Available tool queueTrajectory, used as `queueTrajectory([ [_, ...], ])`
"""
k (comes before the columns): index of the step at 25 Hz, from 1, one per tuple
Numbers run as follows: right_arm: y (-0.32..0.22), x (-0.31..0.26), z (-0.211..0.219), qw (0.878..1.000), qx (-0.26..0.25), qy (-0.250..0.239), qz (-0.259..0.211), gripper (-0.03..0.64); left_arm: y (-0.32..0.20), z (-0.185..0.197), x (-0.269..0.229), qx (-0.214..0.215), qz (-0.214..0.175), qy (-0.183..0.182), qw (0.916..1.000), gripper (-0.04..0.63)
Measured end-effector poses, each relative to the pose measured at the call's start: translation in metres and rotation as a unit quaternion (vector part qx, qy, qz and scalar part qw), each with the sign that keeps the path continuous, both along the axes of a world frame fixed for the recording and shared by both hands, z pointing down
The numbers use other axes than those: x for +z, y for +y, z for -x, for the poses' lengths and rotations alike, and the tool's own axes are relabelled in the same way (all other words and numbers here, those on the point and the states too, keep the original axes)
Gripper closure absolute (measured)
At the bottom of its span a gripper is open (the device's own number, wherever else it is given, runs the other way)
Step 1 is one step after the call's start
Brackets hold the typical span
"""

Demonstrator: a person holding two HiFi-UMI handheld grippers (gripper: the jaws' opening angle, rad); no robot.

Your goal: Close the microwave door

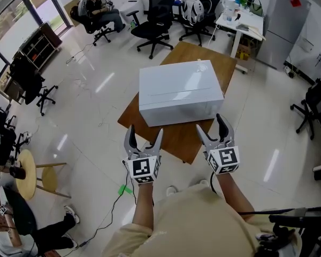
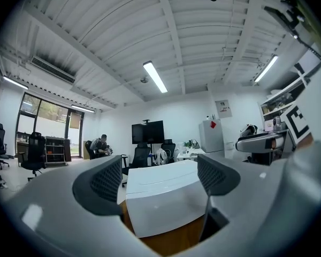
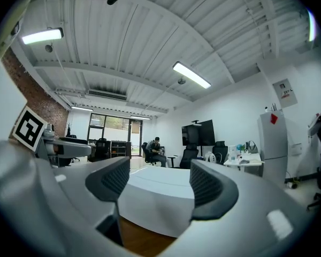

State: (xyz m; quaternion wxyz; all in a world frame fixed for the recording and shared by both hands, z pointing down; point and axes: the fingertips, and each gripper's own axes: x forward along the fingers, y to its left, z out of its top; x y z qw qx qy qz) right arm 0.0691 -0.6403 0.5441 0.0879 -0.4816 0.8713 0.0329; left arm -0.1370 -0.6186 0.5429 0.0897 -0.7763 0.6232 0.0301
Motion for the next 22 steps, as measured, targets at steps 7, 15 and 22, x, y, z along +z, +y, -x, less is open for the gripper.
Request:
queueTrajectory([
  [7, 0.0, 0.003, -0.002, 1.0, 0.005, 0.012, 0.008, 0.278, -0.002, -0.007, -0.005, 0.02, 0.009, 0.054, 0.9983, 0.173],
  [15, 0.012, 0.009, 0.024, 1.0, -0.014, 0.024, 0.003, 0.278, 0.006, -0.011, 0.002, 0.028, 0.007, 0.029, 0.9992, 0.173],
  [22, 0.001, 0.008, 0.021, 0.999, -0.018, 0.029, 0.013, 0.278, -0.006, -0.013, -0.004, 0.021, 0.006, 0.024, 0.9995, 0.173],
])
